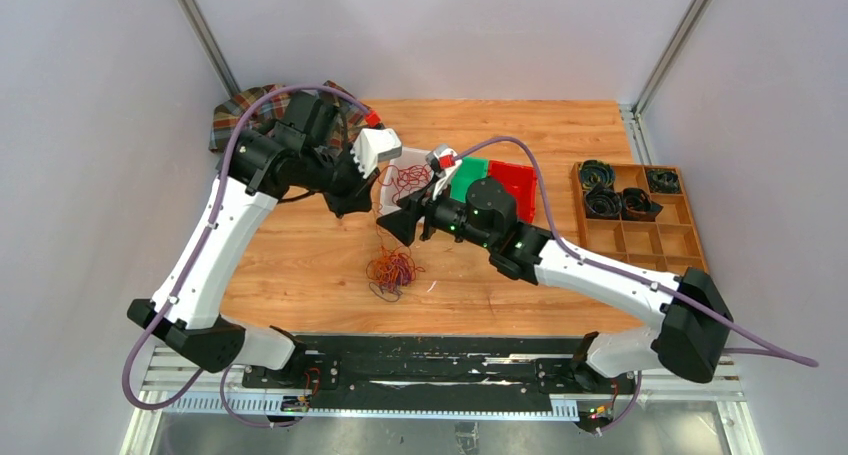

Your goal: Untangle the cables

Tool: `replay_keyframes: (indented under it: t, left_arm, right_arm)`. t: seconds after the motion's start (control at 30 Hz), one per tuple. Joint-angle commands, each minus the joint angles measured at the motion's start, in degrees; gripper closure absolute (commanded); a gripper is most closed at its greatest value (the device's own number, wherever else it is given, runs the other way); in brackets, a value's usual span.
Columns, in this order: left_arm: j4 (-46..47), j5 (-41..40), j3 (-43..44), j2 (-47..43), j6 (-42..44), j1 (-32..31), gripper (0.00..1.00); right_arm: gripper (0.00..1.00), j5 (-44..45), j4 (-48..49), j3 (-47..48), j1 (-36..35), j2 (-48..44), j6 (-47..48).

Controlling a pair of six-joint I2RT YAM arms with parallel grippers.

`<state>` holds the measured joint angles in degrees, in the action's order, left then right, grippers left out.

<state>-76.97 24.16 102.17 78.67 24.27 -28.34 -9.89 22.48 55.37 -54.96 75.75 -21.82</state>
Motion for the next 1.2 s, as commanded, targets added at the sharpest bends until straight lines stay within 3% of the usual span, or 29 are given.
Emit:
replay_keyframes:
  t: [0.0, 0.33, 0.57, 0.83, 1.17]
  left_arm:
    - [-1.94, -0.26, 3.04, 0.32, 1.16, -0.73, 1.00]
    - [-7.35, 1.46, 7.56, 0.47, 3.11, -1.26, 0.99]
    - [-11.07, 2.20, 14.29, 2.37, 3.90, -1.54, 1.00]
    - [-14.44, 1.16, 31.33, 7.64, 3.40, -1.63, 1.00]
    - [-14.38, -2.45, 40.60, 8.59, 3.24, -1.63, 1.00]
  right_arm:
    - [0.36, 1.62, 1.75, 4.18, -0.76, 3.02, 1.53]
    - [0.54, 8.86, 1.59, 7.31, -0.77, 8.23, 2.05]
    - [0.51, 9.86, 3.14, 8.86, -1.19, 13.47, 0.89]
    - [0.48, 9.46, 6.26, 6.94, -1.91, 18.44, -2.08]
    - [0.48, 8.67, 9.79, 5.13, -2.17, 26.61, -5.13]
